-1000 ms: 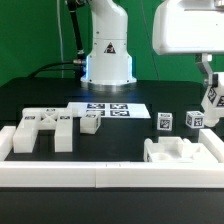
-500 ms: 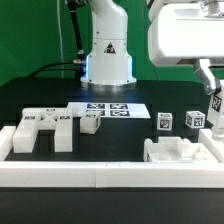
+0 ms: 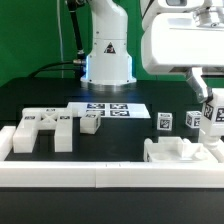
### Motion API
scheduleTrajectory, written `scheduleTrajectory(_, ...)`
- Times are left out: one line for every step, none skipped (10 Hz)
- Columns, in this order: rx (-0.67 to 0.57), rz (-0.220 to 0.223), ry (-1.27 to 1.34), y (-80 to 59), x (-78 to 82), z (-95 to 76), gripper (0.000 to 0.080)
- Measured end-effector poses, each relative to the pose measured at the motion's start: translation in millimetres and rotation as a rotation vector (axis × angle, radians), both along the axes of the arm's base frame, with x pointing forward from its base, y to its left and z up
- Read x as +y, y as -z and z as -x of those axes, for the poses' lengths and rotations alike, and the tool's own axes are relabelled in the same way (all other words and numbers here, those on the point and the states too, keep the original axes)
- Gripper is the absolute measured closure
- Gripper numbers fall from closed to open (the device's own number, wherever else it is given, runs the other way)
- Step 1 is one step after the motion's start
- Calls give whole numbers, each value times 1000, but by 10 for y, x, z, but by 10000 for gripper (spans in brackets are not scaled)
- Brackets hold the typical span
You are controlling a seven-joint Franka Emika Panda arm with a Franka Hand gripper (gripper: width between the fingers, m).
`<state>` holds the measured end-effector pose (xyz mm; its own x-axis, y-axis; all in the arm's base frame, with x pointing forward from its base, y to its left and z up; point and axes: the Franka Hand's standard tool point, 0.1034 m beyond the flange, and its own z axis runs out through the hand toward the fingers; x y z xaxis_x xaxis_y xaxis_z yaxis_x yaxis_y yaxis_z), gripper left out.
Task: Assemble chair
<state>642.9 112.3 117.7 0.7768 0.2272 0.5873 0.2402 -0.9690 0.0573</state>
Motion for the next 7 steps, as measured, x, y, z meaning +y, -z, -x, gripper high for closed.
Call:
scheduleTrajectory(3,3,-2,22,-8,12,509)
scheduleTrajectory(6,5,-4,38,-11,25,509)
scheduleTrajectory(9,6,-5,57,-10,37,509)
scheduleTrajectory(12,6,-6,69,-2,50,509)
scheduleTrajectory(15,6,-9,84,15,60,509)
scheduleTrajectory(16,6,-10,95,26,66,509)
scheduleTrajectory(20,7,-13,118,33,76,509)
